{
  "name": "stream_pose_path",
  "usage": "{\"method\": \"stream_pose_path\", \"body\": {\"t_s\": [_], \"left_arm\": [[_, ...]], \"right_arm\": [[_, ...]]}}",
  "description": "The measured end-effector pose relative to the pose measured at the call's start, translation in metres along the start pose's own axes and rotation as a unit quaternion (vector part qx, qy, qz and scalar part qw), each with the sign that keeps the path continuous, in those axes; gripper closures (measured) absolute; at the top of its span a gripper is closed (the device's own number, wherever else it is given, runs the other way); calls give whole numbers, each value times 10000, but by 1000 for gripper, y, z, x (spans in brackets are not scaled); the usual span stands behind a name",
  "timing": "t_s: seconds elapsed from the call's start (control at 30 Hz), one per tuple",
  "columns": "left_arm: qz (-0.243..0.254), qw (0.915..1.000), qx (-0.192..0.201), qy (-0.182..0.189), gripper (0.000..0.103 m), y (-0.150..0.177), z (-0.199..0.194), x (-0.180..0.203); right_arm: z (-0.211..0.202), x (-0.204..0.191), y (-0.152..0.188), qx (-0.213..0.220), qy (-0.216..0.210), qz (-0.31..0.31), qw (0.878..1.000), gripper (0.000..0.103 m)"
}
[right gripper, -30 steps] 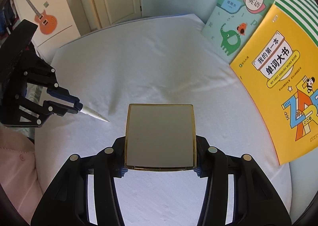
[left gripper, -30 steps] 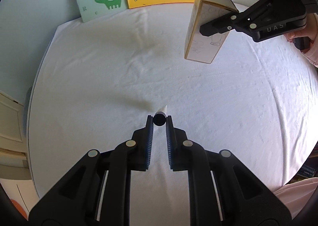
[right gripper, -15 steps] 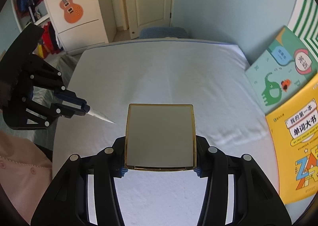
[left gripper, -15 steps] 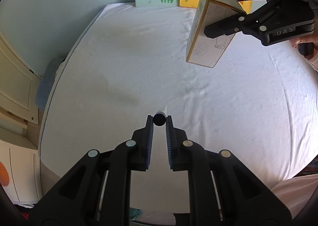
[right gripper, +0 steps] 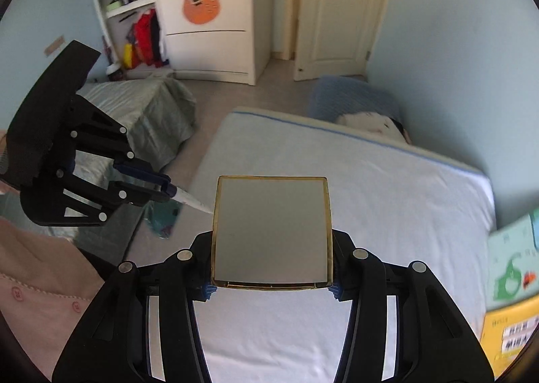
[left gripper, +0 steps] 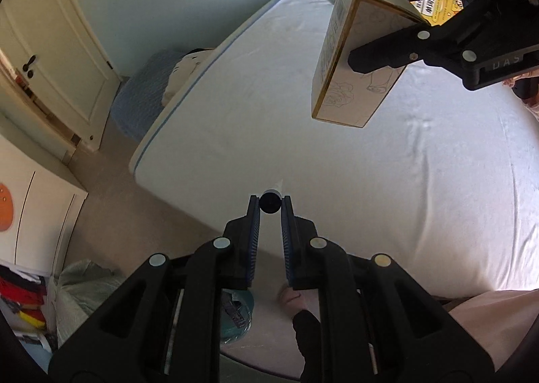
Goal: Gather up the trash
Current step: 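Carry the held tube and white box over to the teal wastebasket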
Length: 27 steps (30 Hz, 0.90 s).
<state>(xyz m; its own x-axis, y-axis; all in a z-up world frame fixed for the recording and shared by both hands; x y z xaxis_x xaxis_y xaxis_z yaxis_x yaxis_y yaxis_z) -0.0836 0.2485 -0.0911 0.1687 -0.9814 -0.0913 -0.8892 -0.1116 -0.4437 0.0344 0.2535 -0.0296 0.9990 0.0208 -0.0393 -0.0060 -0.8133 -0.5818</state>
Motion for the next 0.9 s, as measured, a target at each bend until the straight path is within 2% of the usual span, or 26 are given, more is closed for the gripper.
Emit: {"method": "stream_pose_path", "body": {"t_s": [0.2, 0.47, 0.67, 0.9], "left_arm": [[-607, 9975, -135, -351, 92, 54, -16, -62], [-1334, 9877, -406, -707, 92, 122, -30, -125], [-1885, 9766, -507, -907, 92, 164, -44, -156], [-2354, 9641, -610, -1067, 92, 205, -52, -183]], "right_arm": [[41, -64, -55, 22, -539, -591, 9968, 54], [89, -150, -113, -33, -1217, -1246, 9847, 54], [112, -211, -138, -111, -1592, -1625, 9737, 54], [136, -261, -156, -234, -1966, -1985, 9599, 54]]}}
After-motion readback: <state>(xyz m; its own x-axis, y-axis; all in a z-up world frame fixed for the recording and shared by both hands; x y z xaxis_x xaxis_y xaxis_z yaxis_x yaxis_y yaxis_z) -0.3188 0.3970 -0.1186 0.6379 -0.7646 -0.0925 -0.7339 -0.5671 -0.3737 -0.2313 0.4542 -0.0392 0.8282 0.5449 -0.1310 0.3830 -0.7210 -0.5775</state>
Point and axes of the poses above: each gripper's, at about its wrist camera, not at the fingertips, and z roughly the way its jaws point, x to its right, y to its underside, the point moved 8 cm from there along z, roughly the way its jaws point, and after that the axes turned 3 degrees about z, right-handed, at the moved point
